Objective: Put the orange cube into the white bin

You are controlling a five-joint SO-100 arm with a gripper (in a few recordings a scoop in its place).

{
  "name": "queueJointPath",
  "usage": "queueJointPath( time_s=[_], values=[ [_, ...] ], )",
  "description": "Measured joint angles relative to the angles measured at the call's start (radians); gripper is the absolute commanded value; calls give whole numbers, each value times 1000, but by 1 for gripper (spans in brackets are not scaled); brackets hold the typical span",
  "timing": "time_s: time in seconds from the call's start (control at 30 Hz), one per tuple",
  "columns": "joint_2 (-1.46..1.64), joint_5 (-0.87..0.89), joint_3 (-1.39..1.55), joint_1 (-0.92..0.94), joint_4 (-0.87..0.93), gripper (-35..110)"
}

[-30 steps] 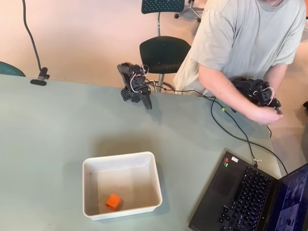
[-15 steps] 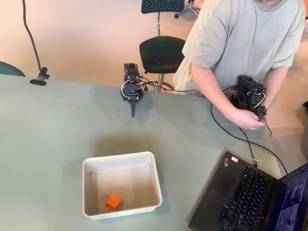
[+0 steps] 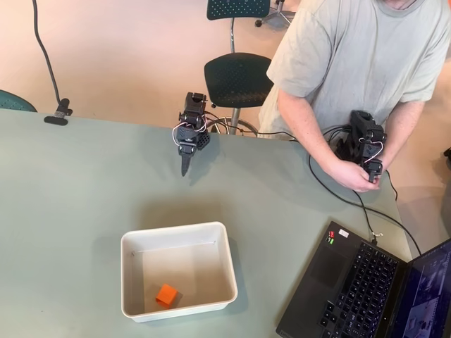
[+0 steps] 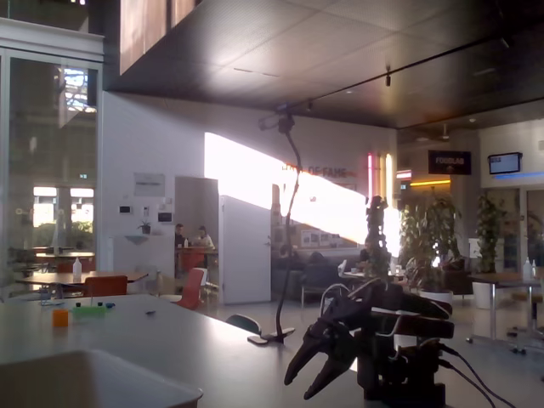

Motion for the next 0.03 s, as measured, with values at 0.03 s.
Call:
queueJointPath(
  time_s=[0.03],
  values=[
    [0, 0, 2, 0, 0, 22]
  ],
)
